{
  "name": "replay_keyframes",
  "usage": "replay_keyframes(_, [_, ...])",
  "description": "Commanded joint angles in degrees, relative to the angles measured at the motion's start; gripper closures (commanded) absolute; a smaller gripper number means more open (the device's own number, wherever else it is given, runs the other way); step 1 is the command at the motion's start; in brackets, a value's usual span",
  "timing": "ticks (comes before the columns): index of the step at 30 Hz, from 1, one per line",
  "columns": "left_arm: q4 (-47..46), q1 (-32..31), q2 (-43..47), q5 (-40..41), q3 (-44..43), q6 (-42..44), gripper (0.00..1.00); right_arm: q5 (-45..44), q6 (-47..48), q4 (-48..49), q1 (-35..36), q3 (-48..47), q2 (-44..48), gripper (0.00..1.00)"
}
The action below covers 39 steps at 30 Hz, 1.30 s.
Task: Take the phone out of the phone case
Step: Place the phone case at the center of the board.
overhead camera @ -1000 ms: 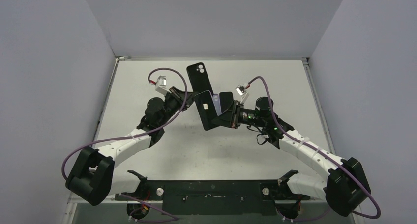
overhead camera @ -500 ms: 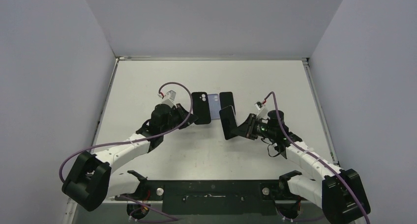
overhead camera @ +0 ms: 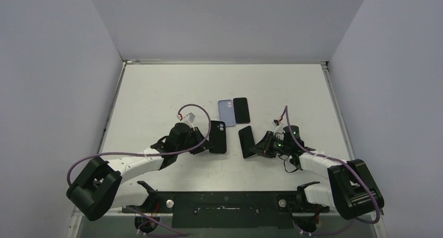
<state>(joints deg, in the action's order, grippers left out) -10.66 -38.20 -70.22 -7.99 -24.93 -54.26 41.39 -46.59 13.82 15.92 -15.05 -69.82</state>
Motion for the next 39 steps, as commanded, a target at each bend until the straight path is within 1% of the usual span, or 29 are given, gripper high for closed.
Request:
replay_keyframes(1, [-5.6, -1.1, -1.9, -1.0, 0.4, -2.2, 1.0, 1.7, -1.2, 12.0, -0.2, -0.3, -3.4, 1.0])
replay_keyframes(3, [-6.6, -1.5, -3.7, -1.1, 0.3, -3.1, 1.0, 1.5, -1.7, 13.5, -0.2, -0.6, -5.4, 0.99])
replay_keyframes(5, [-7.3, -2.0, -5.1, -1.2, 0.1, -4.1, 1.0, 1.5, -2.8, 15.5, -0.1, -0.8, -7.6, 0.97])
replay_keyframes(8, [-9.3, -2.9, -6.8, -0.9, 0.2, -5.8, 1.0, 1.5, -4.1, 17.1, -0.2, -1.0, -10.0, 0.91])
replay_keyframes(11, [-11.7, -3.9, -8.6, -1.0, 0.7, -7.3, 1.0, 0.5, -4.5, 16.7, -0.2, -1.1, -11.5, 0.85])
replay_keyframes(15, [-12.4, -5.0, -10.9, -0.8, -0.4, -7.6, 1.0, -0.8, -3.9, 15.0, -0.1, -1.7, -13.1, 0.7])
replay_keyframes(18, [-13.2, -5.2, -12.6, -0.2, -0.8, -8.6, 1.0, -1.6, -2.2, 11.9, -0.2, -3.0, -14.2, 0.61])
replay_keyframes(25, [-16.8, -5.6, -17.6, -0.9, -3.0, -9.7, 1.0, -6.0, 3.0, 1.1, -0.2, -5.8, -12.4, 0.37])
replay_keyframes(27, [-17.3, -5.9, -18.6, -0.8, -3.4, -10.0, 1.0, -7.1, 4.7, -2.0, -0.2, -6.2, -11.2, 0.32])
replay_keyframes(31, [-18.4, -6.3, -20.8, -0.8, -3.9, -11.0, 0.99, -8.9, 7.4, -7.0, -0.2, -6.8, -9.6, 0.28])
replay_keyframes(34, [-18.6, -6.8, -21.9, -0.7, -4.5, -11.8, 0.96, -9.8, 8.7, -9.9, -0.1, -7.1, -8.8, 0.27])
replay_keyframes(39, [-18.3, -7.3, -22.8, 0.2, -4.8, -13.2, 0.9, -10.3, 9.0, -11.5, 0.4, -6.9, -7.6, 0.27])
